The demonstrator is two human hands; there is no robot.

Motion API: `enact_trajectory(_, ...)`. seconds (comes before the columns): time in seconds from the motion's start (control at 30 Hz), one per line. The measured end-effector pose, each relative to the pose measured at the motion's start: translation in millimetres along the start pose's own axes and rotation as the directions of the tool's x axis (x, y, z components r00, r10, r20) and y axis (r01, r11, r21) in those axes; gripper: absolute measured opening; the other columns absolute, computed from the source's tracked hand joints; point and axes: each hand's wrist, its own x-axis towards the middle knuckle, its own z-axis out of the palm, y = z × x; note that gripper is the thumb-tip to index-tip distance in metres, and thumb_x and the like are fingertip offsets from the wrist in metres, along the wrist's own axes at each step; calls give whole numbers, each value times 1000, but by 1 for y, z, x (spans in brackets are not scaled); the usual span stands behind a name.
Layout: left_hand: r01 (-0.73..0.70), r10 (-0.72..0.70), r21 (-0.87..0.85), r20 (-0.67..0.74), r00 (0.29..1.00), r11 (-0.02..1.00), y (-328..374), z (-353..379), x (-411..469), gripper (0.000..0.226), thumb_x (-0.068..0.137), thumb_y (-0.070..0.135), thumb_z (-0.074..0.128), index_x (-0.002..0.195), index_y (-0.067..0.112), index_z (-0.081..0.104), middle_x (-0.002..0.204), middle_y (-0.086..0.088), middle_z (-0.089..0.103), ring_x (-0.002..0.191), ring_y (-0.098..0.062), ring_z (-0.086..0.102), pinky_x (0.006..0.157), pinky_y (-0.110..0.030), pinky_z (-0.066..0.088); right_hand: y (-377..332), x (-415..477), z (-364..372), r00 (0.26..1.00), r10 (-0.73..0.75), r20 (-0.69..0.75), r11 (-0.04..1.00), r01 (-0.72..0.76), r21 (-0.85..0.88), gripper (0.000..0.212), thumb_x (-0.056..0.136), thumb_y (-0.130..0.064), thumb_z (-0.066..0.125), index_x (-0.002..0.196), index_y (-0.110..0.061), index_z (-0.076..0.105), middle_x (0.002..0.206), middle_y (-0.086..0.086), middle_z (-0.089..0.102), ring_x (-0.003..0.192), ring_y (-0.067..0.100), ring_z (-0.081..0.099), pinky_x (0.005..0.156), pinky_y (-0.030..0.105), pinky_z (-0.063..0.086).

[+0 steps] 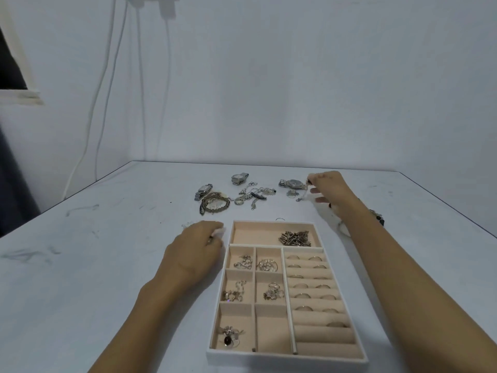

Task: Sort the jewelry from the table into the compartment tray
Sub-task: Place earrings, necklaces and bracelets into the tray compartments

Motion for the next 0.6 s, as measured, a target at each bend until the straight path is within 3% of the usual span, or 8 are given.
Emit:
enact_trajectory(0.1, 2, -26, -162, -146, 989, 987, 16, -5, 18, 28, 97, 25, 44, 118, 29, 63, 120, 8, 64, 111, -14, 57, 92, -32, 43, -13, 0, -8, 995, 73, 63, 951, -88, 296, 19, 97, -15, 47, 80, -12, 55, 94, 7, 64, 79, 20, 59, 74, 34, 50)
enact_trajectory(0.2, -114, 100, -130, -110, 989, 985, 45, -3, 46, 25, 97, 29, 47, 112, 29, 67, 109, 9, 67, 101, -12, 60, 88, -32, 47, -26, -3, -15, 994, 76, 74, 924, -98, 371, 26, 101, -18, 40, 77, -16, 51, 90, 0, 70, 82, 17, 66, 82, 38, 48)
enact_trajectory(0.37, -215, 202, 89, 140, 969, 973, 88, 19, 90, 18, 90, 29, 59, 103, 27, 71, 108, 3, 69, 102, -20, 62, 83, -33, 49, -52, -9, -16, 1000, 8, -7, 857, -3, 515, 26, 96, -9, 42, 72, -11, 53, 72, 0, 58, 56, 14, 50, 63, 30, 48)
enact_trajectory(0.43, -225, 191, 156, 207, 960, 962, 95, 30, 99, 15, 84, 26, 67, 97, 27, 74, 104, 0, 70, 99, -21, 63, 81, -33, 50, -60, -11, -16, 999, -34, -6, 826, 32, 563, 26, 95, -5, 42, 71, -11, 51, 69, 1, 54, 50, 13, 42, 48, 24, 40)
enact_trajectory(0.5, -246, 201, 199, 222, 954, 949, 96, 39, 102, 14, 82, 18, 70, 92, 24, 75, 100, -2, 71, 96, -23, 65, 83, -36, 54, -67, -13, -18, 997, -78, -8, 804, 67, 591, 26, 95, -5, 43, 71, -12, 50, 70, 1, 52, 47, 12, 38, 42, 21, 29)
enact_trajectory(0.6, -267, 229, 218, 186, 956, 939, 95, 44, 104, 11, 80, 14, 71, 89, 19, 76, 96, -5, 72, 93, -25, 67, 80, -37, 55, -75, -14, -22, 993, -117, -6, 780, 96, 618, 26, 97, -10, 45, 72, -13, 51, 70, -1, 53, 47, 11, 37, 43, 20, 25)
